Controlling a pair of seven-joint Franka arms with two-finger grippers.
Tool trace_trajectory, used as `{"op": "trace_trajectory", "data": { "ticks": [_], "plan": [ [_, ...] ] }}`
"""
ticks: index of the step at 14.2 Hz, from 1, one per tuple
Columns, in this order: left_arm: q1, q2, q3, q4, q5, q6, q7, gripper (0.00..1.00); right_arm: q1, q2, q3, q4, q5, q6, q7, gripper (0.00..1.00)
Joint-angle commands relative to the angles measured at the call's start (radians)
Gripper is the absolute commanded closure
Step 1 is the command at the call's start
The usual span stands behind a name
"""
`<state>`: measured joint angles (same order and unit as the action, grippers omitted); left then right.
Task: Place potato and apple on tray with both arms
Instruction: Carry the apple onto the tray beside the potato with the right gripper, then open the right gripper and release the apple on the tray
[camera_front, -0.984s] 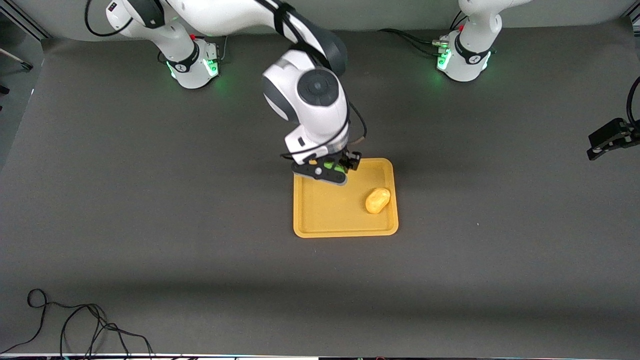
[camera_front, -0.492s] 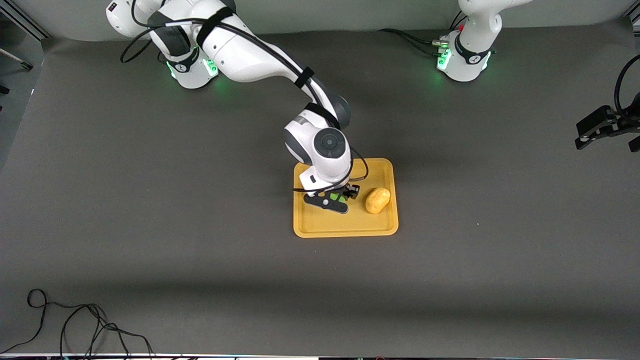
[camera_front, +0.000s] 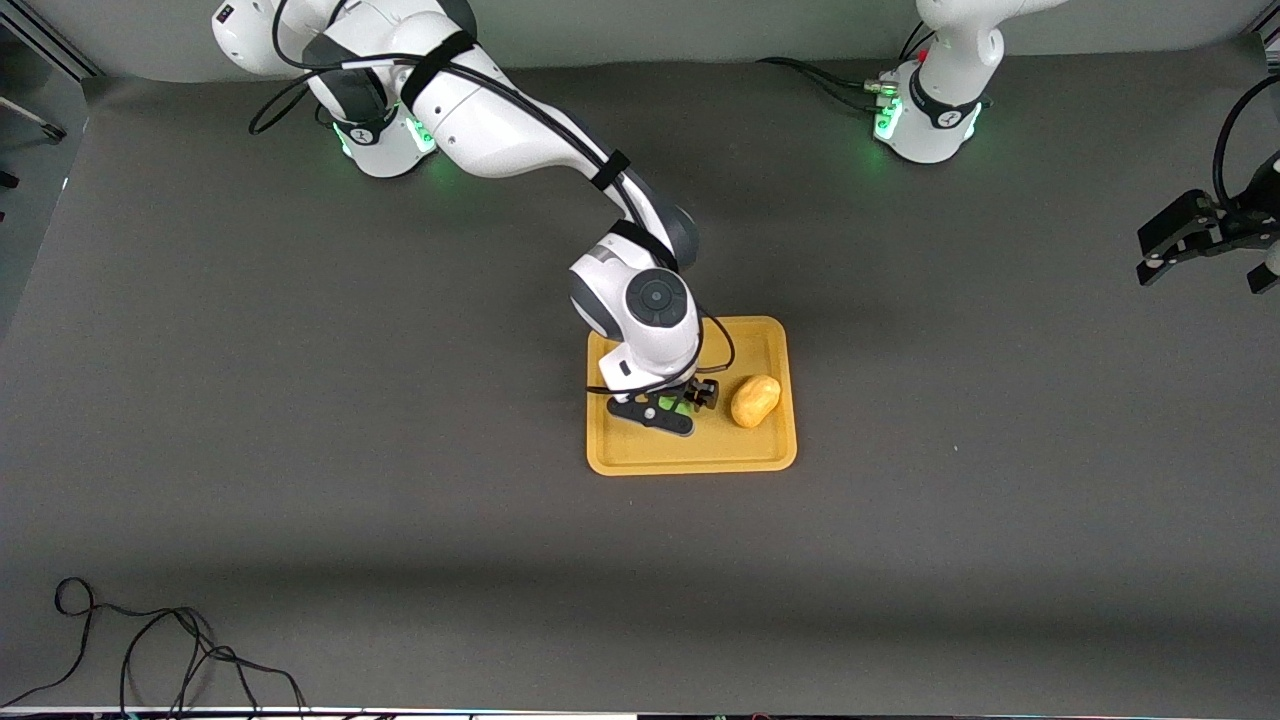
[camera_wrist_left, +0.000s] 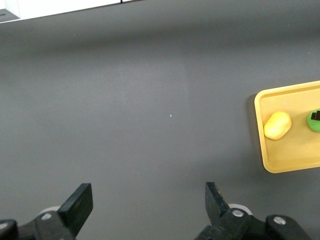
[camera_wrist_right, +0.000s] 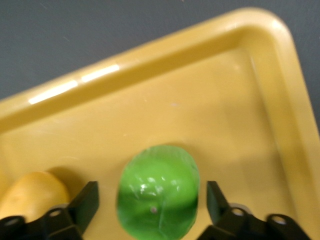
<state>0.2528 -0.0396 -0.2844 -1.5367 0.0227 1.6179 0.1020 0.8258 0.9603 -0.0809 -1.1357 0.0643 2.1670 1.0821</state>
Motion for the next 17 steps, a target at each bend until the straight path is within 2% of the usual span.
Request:
{"op": "trace_trajectory", "data": {
  "ticks": [1,3,5,6,8,10,12,13,14,17],
  "plan": [
    [-0.01,-0.022,0.01,-0.017,-0.007,-0.009,0.004,0.0,-0.005,-0.153,-0.005,0.001,-0.008,-0.166,-0.002,0.0],
    [-0.074,-0.017,0.04,-0.02,-0.003,-0.01,-0.002,0.0,-0.019,-0.268,-0.007,0.001,-0.006,-0.292,-0.007,0.0],
    [-0.255,-0.011,0.224,-0.022,0.002,-0.01,-0.002,0.0,-0.057,-0.383,-0.008,-0.012,-0.006,-0.439,-0.065,0.0],
    [-0.309,-0.009,0.285,-0.023,0.005,-0.01,-0.001,0.0,-0.08,-0.431,-0.01,-0.018,-0.006,-0.526,-0.132,0.0],
    [-0.308,-0.008,0.292,-0.019,0.009,-0.027,0.018,0.0,-0.152,-0.55,-0.022,-0.079,-0.006,-0.613,-0.256,0.0],
    [-0.31,-0.013,0.288,-0.01,0.014,-0.053,0.016,0.0,-0.226,-0.719,-0.031,-0.255,-0.006,-0.607,-0.414,0.0],
    [-0.31,-0.008,0.288,-0.013,0.013,-0.056,-0.001,0.0,-0.244,-0.833,-0.1,-0.369,-0.012,-0.605,-0.541,0.0],
    [-0.308,-0.008,0.291,-0.016,0.013,-0.059,-0.002,0.0,-0.246,-0.86,-0.159,-0.401,-0.014,-0.605,-0.635,0.0],
    [-0.308,-0.008,0.294,-0.016,0.013,-0.07,-0.002,0.0,-0.279,-0.876,-0.186,-0.416,-0.015,-0.61,-0.709,0.0],
    [-0.302,-0.008,0.297,-0.014,0.013,-0.093,-0.004,0.0,-0.472,-0.887,-0.172,-0.424,-0.017,-0.621,-0.852,0.0]
  ]
}}
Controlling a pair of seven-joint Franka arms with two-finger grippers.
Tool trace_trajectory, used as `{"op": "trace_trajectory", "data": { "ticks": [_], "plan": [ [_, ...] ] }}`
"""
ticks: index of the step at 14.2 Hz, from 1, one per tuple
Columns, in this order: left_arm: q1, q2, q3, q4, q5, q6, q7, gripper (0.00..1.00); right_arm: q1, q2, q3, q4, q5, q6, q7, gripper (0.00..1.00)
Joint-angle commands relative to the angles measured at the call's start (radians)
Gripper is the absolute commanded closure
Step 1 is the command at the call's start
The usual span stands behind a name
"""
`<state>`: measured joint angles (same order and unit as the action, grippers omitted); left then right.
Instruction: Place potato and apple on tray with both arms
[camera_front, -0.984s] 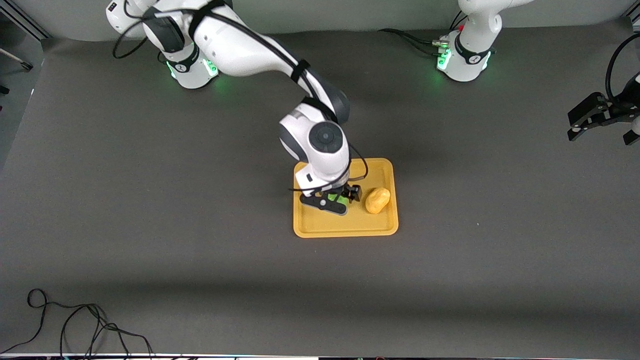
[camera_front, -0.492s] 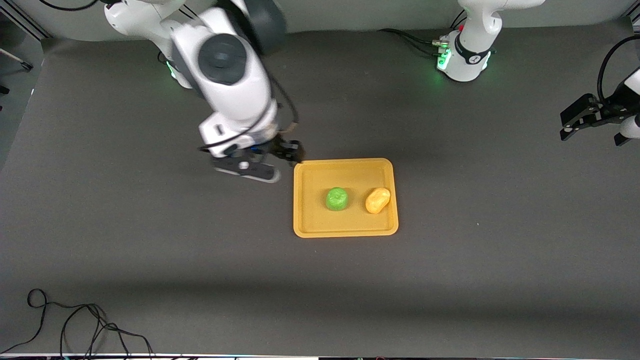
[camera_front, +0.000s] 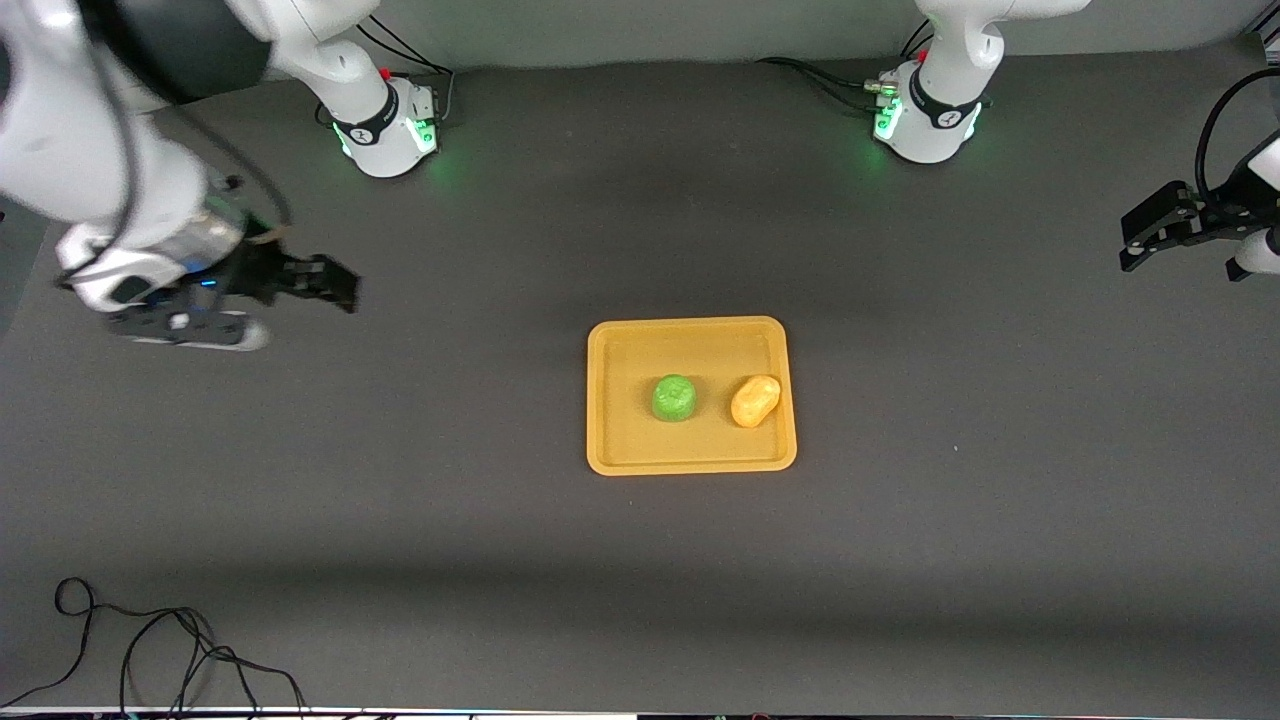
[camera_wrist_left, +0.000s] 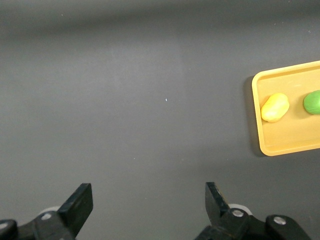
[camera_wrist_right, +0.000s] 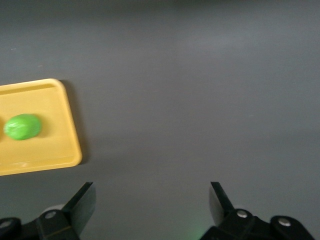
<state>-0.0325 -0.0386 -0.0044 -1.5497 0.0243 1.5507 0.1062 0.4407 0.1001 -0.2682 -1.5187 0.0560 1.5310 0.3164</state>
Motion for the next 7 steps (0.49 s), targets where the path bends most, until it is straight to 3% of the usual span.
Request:
{"op": "trace_trajectory", "data": {
  "ticks": [1,5,7],
  "plan": [
    [-0.012,-0.007,0.024,-0.003,0.011,-0.026,-0.008,0.0,-0.144,-0.031,0.024,-0.041,-0.01,0.017,-0.145,0.0],
    [-0.01,0.003,0.026,-0.003,0.011,-0.043,-0.01,0.0,-0.475,-0.051,0.234,-0.041,-0.01,0.02,-0.269,0.0],
    [-0.009,0.014,0.026,0.002,0.017,-0.025,-0.01,0.0,-0.537,-0.051,0.282,-0.04,-0.01,0.021,-0.281,0.0]
  ]
}}
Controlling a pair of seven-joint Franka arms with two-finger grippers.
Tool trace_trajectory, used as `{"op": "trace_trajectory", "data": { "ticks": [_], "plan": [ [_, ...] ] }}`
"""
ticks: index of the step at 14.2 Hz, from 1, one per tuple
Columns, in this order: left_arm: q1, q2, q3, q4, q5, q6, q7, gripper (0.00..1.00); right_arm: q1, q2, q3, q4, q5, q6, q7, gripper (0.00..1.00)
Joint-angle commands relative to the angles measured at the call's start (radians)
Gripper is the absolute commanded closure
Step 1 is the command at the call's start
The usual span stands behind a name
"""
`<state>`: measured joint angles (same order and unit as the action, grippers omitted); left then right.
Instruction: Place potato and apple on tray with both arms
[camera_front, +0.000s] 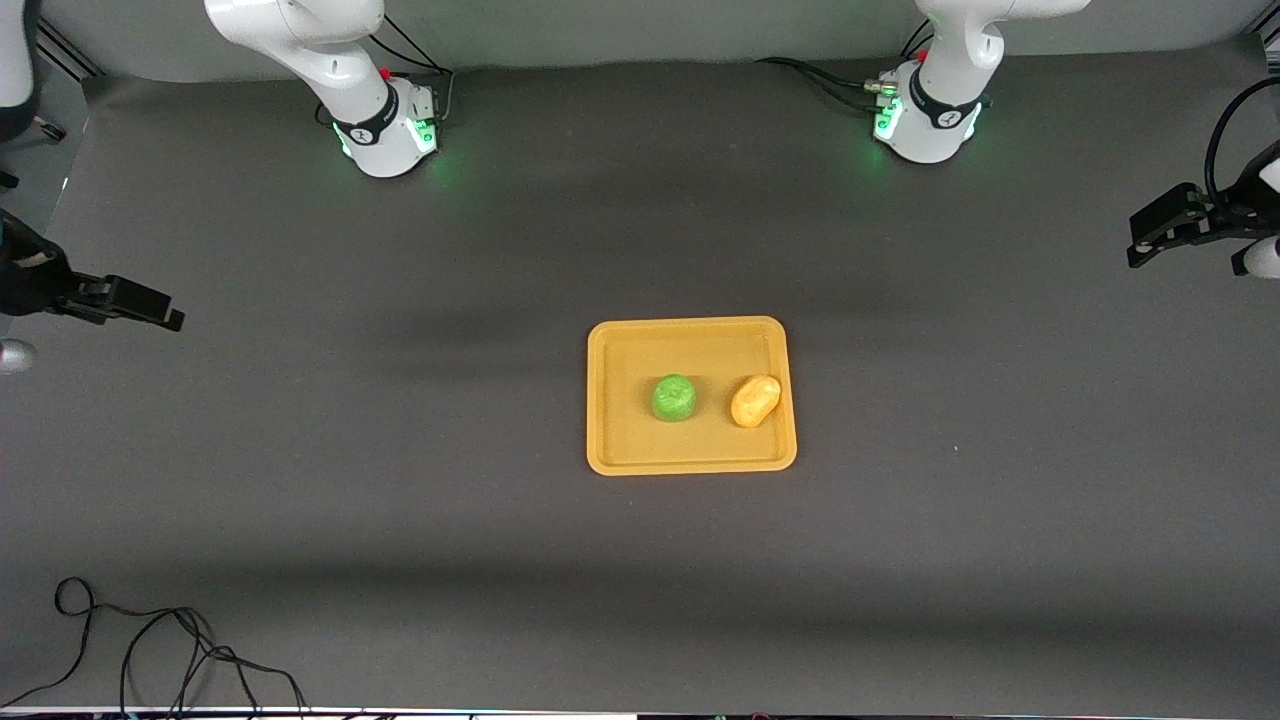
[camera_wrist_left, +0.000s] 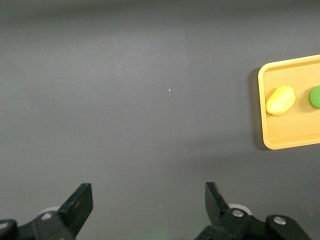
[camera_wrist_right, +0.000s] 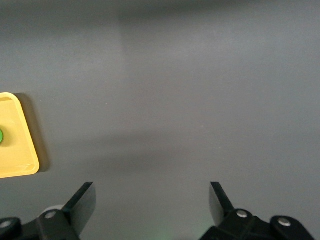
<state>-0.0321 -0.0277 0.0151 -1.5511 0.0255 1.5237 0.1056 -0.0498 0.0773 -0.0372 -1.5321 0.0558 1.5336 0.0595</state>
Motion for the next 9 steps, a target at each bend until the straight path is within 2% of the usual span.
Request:
{"op": "trace_trajectory", "data": {
  "ticks": [1,3,5,9],
  "plan": [
    [-0.006,0.005,0.006,0.008,0.019,0.007,-0.007,0.0,-0.042,-0.028,0.049,-0.023,-0.01,0.019,-0.023,0.0],
    [0.012,0.005,0.006,0.013,0.019,0.007,-0.007,0.0,0.005,-0.028,0.034,-0.019,-0.037,0.019,-0.02,0.0],
    [0.033,0.008,0.011,0.011,0.019,0.01,-0.006,0.0,0.057,-0.027,-0.009,-0.008,-0.045,0.019,-0.015,0.0],
    [0.034,0.005,0.008,0.011,0.019,0.004,-0.004,0.0,0.062,-0.022,-0.013,-0.002,-0.043,0.014,-0.021,0.0]
  ]
}}
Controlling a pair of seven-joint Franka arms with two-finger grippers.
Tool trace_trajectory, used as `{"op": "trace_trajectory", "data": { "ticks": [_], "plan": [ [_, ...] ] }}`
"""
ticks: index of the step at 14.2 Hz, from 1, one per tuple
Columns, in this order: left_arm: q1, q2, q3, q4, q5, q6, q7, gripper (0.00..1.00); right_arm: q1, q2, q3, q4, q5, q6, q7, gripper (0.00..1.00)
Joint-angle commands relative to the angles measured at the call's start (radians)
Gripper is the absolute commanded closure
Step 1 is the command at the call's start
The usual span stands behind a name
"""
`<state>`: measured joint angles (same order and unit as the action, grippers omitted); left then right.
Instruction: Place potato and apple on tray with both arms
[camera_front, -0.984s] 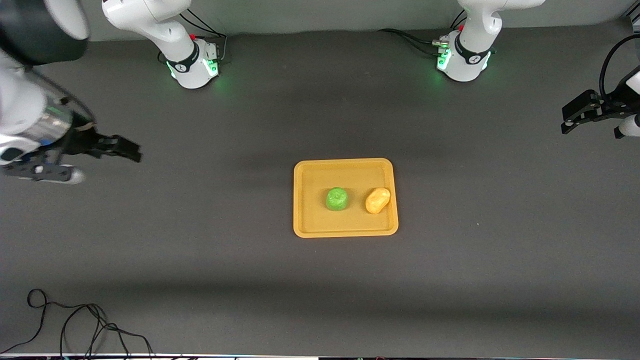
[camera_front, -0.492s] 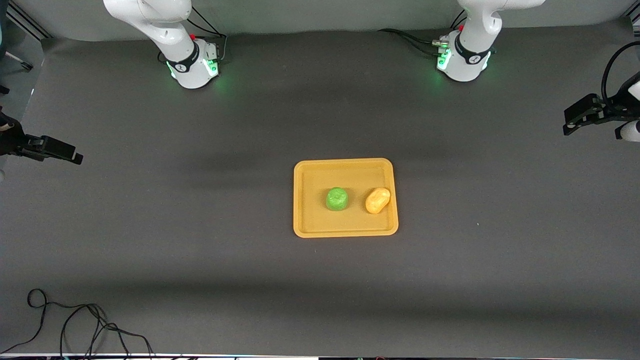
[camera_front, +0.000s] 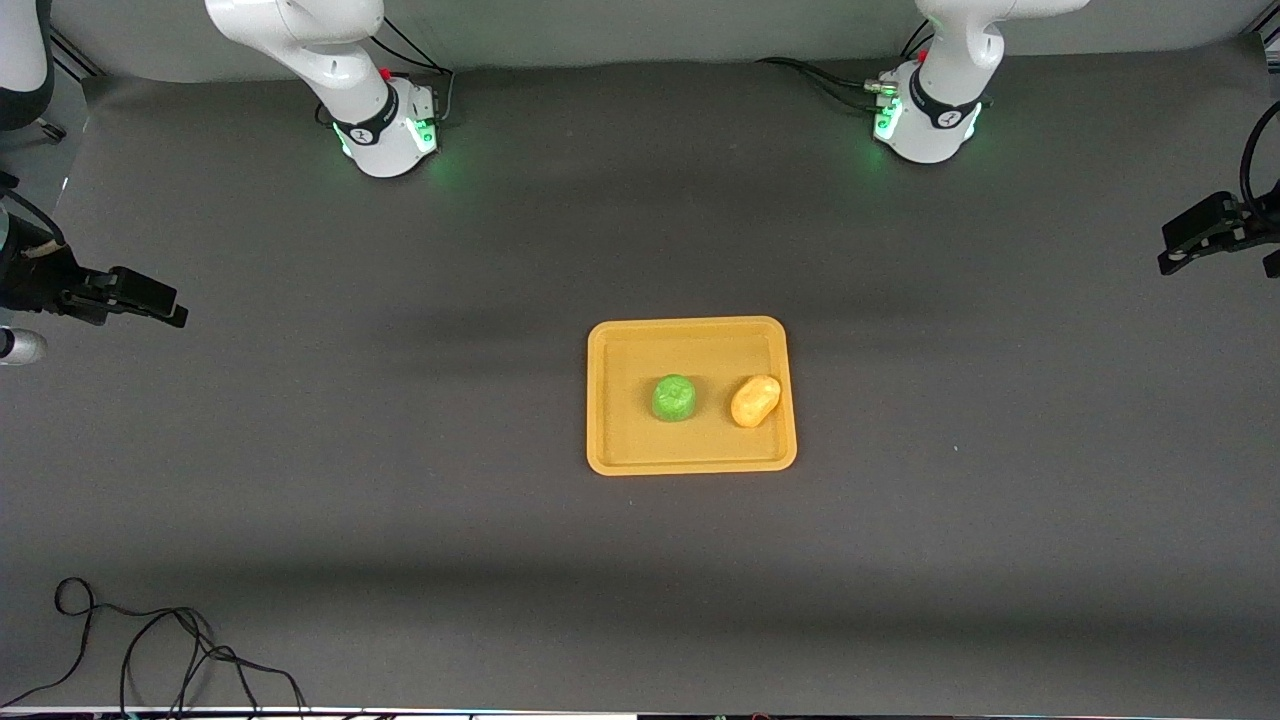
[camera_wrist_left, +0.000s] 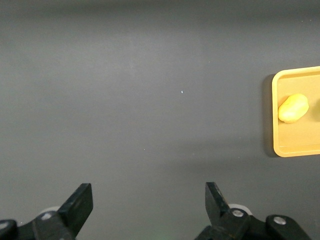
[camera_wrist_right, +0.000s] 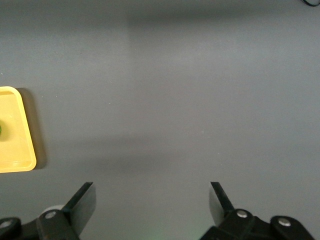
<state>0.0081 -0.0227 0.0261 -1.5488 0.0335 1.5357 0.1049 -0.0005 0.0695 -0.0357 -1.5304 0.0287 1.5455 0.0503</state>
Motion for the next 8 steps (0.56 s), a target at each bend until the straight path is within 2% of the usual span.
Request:
{"op": "trace_trajectory", "data": {
  "ticks": [1,5,7,8],
  "plan": [
    [-0.01,0.001,-0.005,0.009,0.011,-0.003,-0.005,0.0,0.013,-0.013,-0.015,-0.002,-0.016,0.002,-0.013,0.0],
    [-0.007,0.001,-0.005,0.012,0.026,0.029,-0.005,0.0,0.013,-0.013,-0.015,0.001,-0.016,0.001,-0.01,0.0],
    [-0.019,0.001,-0.027,0.009,0.104,0.038,-0.008,0.0,0.011,-0.011,-0.015,0.001,-0.016,0.001,-0.012,0.0],
    [-0.014,0.001,-0.032,0.001,0.105,0.056,-0.008,0.0,0.011,-0.011,-0.015,0.001,-0.016,-0.001,-0.012,0.0]
  ]
}}
